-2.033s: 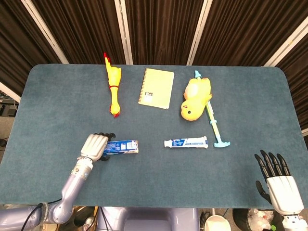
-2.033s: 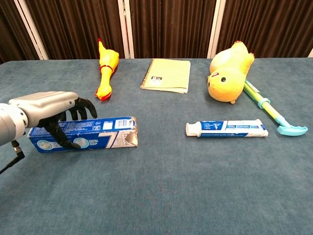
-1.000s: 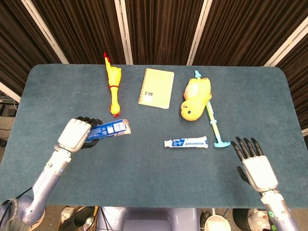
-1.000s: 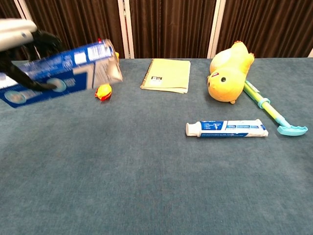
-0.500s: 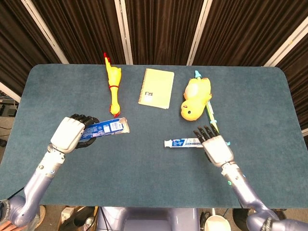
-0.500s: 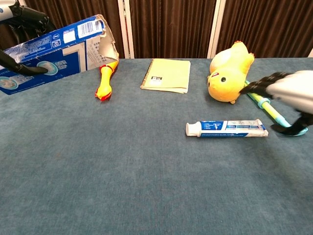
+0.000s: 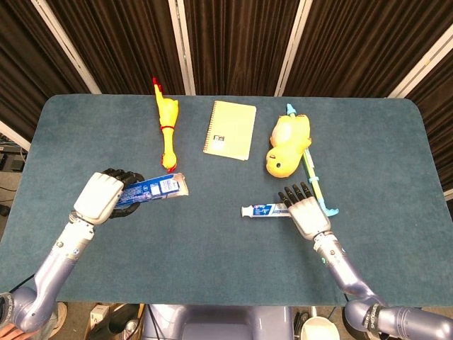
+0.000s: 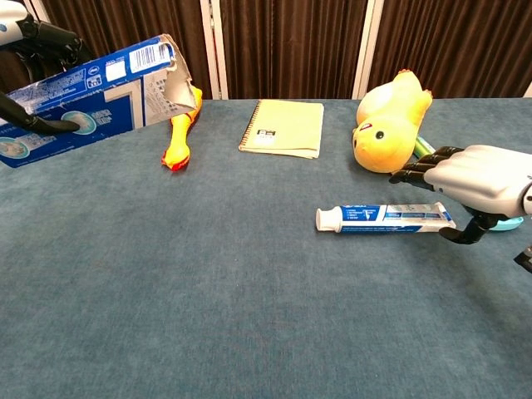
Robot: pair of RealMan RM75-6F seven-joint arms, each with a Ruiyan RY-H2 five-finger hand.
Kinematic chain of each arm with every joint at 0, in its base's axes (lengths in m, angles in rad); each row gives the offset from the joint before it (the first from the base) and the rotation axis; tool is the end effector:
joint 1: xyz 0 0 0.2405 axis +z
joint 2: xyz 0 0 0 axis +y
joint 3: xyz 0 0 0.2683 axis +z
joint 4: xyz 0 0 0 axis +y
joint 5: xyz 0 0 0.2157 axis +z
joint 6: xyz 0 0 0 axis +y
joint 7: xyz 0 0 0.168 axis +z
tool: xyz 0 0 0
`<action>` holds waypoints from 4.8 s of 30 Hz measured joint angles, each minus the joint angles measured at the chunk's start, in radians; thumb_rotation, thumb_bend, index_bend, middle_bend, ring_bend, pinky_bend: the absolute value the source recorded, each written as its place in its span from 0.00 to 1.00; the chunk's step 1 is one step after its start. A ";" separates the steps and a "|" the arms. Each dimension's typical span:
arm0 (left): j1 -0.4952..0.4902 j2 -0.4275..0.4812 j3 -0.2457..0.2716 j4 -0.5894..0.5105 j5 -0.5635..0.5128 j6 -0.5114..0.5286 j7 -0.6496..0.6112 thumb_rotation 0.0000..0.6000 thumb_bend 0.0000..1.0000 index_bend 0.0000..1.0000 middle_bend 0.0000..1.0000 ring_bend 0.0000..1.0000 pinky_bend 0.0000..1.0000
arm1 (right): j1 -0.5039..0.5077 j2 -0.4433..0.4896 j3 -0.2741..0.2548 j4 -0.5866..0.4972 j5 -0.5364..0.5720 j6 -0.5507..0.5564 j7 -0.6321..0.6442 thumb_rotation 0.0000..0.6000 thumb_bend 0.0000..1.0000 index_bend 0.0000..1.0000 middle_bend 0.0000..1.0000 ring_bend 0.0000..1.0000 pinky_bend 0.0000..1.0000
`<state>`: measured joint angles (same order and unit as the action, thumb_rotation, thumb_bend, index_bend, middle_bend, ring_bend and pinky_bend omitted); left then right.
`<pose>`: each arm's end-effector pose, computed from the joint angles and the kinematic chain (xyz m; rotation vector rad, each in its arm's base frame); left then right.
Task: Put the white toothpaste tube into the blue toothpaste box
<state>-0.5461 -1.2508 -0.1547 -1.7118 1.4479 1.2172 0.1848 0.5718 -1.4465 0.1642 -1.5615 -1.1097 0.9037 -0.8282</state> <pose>-0.1660 0.3311 0.0848 -1.7567 -0.7500 -1.1628 -0.2148 -0.3389 -0.0118 1.9748 -0.6089 0.4886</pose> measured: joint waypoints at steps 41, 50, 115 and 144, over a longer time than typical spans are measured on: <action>-0.012 -0.050 0.005 0.044 -0.018 -0.025 -0.059 1.00 0.31 0.37 0.50 0.46 0.48 | 0.019 0.073 -0.036 -0.031 -0.239 0.160 0.252 1.00 0.50 0.75 0.70 0.66 0.61; -0.047 -0.132 -0.014 0.107 -0.037 -0.053 -0.073 1.00 0.31 0.38 0.50 0.46 0.48 | 0.035 0.199 0.021 -0.123 -0.287 0.201 0.289 1.00 0.50 0.78 0.72 0.67 0.61; -0.293 -0.693 -0.149 0.961 0.095 0.208 -0.584 1.00 0.34 0.31 0.43 0.40 0.46 | 0.091 0.869 0.345 -0.409 -0.074 0.065 0.929 1.00 0.53 0.82 0.74 0.69 0.61; -0.350 -0.782 -0.134 1.029 0.066 0.185 -0.571 1.00 0.34 0.30 0.42 0.40 0.46 | 0.065 1.082 0.397 -0.526 -0.088 -0.089 1.329 1.00 0.53 0.82 0.74 0.69 0.61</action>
<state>-0.8963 -2.0323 -0.2885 -0.6826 1.5143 1.4025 -0.3859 0.6368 -0.3642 0.5611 -2.0878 -1.1982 0.8146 0.5004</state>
